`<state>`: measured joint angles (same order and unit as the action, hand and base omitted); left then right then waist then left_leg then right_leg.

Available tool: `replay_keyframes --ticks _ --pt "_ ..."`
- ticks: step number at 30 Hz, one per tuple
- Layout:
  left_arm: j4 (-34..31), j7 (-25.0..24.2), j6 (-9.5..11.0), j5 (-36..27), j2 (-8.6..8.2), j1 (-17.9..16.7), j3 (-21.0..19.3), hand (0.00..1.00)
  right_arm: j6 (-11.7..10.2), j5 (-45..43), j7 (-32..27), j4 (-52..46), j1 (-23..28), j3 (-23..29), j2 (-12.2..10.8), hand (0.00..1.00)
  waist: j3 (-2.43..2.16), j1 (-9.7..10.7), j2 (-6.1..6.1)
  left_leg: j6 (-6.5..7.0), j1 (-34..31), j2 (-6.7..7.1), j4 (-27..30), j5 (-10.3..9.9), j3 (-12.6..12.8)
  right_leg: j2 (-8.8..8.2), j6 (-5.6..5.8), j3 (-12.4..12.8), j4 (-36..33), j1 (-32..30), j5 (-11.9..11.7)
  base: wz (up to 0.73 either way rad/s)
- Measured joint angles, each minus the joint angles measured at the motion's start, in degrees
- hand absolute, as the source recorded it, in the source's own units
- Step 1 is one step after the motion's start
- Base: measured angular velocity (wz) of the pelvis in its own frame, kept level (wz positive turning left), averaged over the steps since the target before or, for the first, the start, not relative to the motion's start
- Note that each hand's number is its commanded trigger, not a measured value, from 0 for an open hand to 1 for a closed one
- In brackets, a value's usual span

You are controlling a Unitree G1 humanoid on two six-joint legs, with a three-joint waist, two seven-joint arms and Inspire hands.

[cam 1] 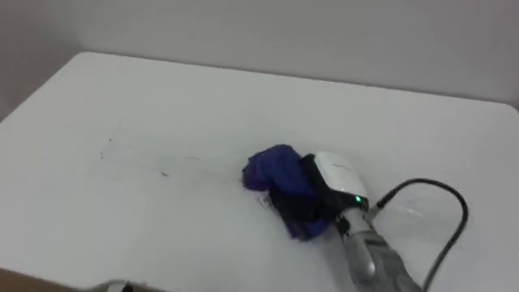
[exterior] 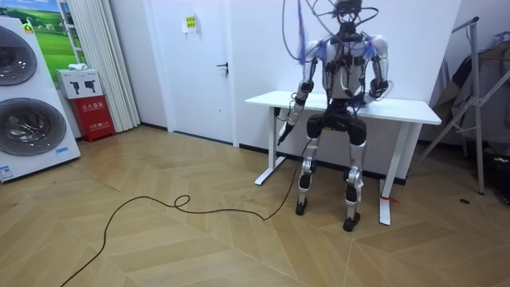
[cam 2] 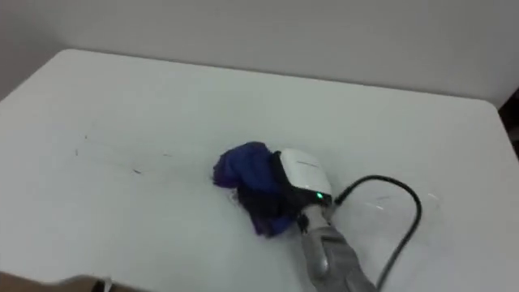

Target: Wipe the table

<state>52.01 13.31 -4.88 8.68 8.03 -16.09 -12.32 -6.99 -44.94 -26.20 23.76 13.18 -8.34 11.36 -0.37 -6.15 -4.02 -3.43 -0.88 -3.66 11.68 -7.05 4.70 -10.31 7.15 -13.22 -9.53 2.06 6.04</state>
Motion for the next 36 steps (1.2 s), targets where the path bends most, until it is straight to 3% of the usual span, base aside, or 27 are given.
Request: replay_keyframes --ticks 1,4,6,9,11,14,16,17,19,20,22,24,27,30,32,34,36 --pt "0.17 0.48 0.02 0.99 1.17 -0.82 -1.81 0.0 -0.83 3.53 -3.77 0.11 4.99 4.32 1.38 1.0 -0.4 0.51 -0.51 0.56 0.09 0.46 0.13 -0.42 0.05 -0.29 -0.02 0.39 -0.22 0.18 -0.2 -0.07" --pt "0.35 2.56 0.34 0.9 3.18 -2.14 -3.3 0.0 -1.92 10.87 -9.93 3.64 11.48 12.81 3.08 1.0 -0.66 2.53 -0.27 0.74 0.61 0.37 0.27 -1.66 0.31 -0.27 -0.57 -1.33 -0.45 1.01 -0.75 -0.13" --pt "0.35 2.73 0.79 0.57 3.51 -1.73 -3.18 0.0 -2.16 14.23 -11.25 6.16 12.36 15.37 4.32 1.0 -0.72 3.01 -0.14 0.7 1.06 0.33 -0.11 -1.86 0.71 -0.26 -0.56 -1.32 -0.4 1.01 -0.75 -0.11" --pt "0.64 2.71 1.7 -0.27 2.67 -0.03 -1.83 0.0 -2.09 15.18 -11.29 8.78 10.99 16.8 4.68 1.0 -0.71 2.78 0.01 0.34 1.96 0.06 -0.17 -2.4 1.14 -0.1 -0.57 -1.01 -0.37 1.63 -0.76 -0.13" --pt "0.76 2.79 1.72 -1.75 2.46 0.08 1.12 0.0 0.34 15.17 -10.91 7.69 9.01 15.83 4.31 1.0 -0.7 2.29 0.33 0.21 2.71 -0.16 -0.22 -2.74 1.69 0.13 -0.81 -1.02 -0.28 1.9 -0.92 -0.23" --pt "0.71 2.94 1.37 -3.59 1.85 0.98 5.48 0.0 6.58 13.94 -8.8 4.47 3.38 12.1 1.98 1.0 -0.46 0.27 1.19 0.05 2.67 -0.88 -0.21 -2.75 1.75 1.24 -1.79 -0.64 -0.22 0.75 -1.84 -0.39" --pt "0.76 2.95 0.9 -3.82 0.97 2.11 7.41 0.0 11.14 9.0 -1.89 0.36 -2.88 3.73 0.81 1.0 -0.12 -2.71 1.97 -0.16 2.51 -1.6 -0.26 -2.73 0.36 2.8 -2.78 -0.41 -0.18 -0.22 -2.49 -0.36" --pt "0.84 2.95 0.75 -4.18 0.9 2.56 8.14 0.0 11.9 8.01 -0.01 -0.44 -4.95 0.92 0.42 1.0 0.06 -3.41 2.22 -0.22 2.49 -1.73 -0.27 -2.7 -0.27 3.14 -2.9 -0.47 -0.18 -0.29 -2.49 -0.2" --pt "1.59 2.89 -0.06 -4.67 -0.18 3.97 9.17 0.0 13.41 3.23 7.88 -1.52 -14.73 -9.19 -1.51 1.0 0.74 -5.86 3.42 -0.54 1.4 -1.75 -0.21 -2.5 -3.75 4.14 -3.29 -1.08 -0.39 -1.17 -1.95 0.06" --pt "1.54 2.79 -0.26 -4.67 -0.38 4.27 9.18 0.0 13.38 2.26 9.45 -1.5 -16.73 -10.86 -2.51 1.0 0.9 -6.19 3.45 -0.63 1.04 -1.74 -0.24 -2.44 -4.31 4.29 -3.08 -1.26 -0.28 -1.38 -1.43 0.26" --pt "1.29 2.19 -0.91 -4.07 -0.51 3.34 8.44 0.0 12.69 -0.52 14.22 -1.21 -21.32 -14.19 -5.21 1.0 0.83 -9.4 3.62 -1.38 -0.14 -1.64 -0.41 -1.54 -6.43 4.41 -3.54 -2.79 -0.3 -1.94 -1.02 0.33" --pt "0.91 2.0 -1.7 -2.65 -0.01 1.44 6.29 0.0 12.64 -1.18 16.16 -1.22 -21.51 -14.33 -5.67 1.0 0.63 -10.48 3.13 -1.05 -0.33 -1.37 -0.5 -1.27 -7.5 4.18 -3.97 -4.28 -0.16 -1.5 -0.89 0.41" --pt "0.85 0.92 -4.65 -2.4 1.09 -3.26 5.29 0.0 11.99 -1.5 16.2 -1.86 -19.32 -13.93 -4.97 1.0 0.8 -9.55 2.07 -0.98 1.11 -0.77 -1.11 -1.3 -8.53 3.93 -3.84 -5.3 0.99 0.91 -0.49 0.31" --pt "0.84 0.05 -4.92 -2.42 0.77 -3.92 5.34 0.0 8.83 -2.46 14.16 -0.43 -16.04 -12.7 -4.13 1.0 0.9 -7.3 1.8 -0.62 2.97 -0.44 -1.58 -1.75 -8.26 3.4 -3.11 -7.31 1.61 3.53 0.1 0.31" --pt "0.85 -0.07 -4.72 -2.16 0.78 -3.62 4.45 0.0 6.62 -2.85 11.38 -0.17 -13.27 -10.9 -4.06 1.0 0.9 -6.31 1.77 -0.59 3.63 -0.34 -1.93 -2.31 -7.83 3.39 -2.79 -6.86 2.23 4.62 0.6 0.02" --pt "0.85 0.03 -4.43 -1.42 0.91 -3.41 2.94 0.0 5.02 -2.55 6.81 -1.09 -8.52 -8.22 -2.87 1.0 0.55 -4.61 1.72 -0.42 3.86 -0.12 -1.73 -2.64 -7.81 3.24 -2.49 -6.92 2.59 5.25 0.81 0.02" --pt "0.85 0.2 -4.26 0.99 1.23 -2.52 1.39 0.0 3.59 0.01 1.66 -2.26 -2.77 -4.45 0.82 1.0 -0.02 -2.88 1.92 -0.2 3.78 0.22 -1.76 -2.79 -7.67 2.92 -2.27 -6.78 2.56 5.3 0.94 0.0"
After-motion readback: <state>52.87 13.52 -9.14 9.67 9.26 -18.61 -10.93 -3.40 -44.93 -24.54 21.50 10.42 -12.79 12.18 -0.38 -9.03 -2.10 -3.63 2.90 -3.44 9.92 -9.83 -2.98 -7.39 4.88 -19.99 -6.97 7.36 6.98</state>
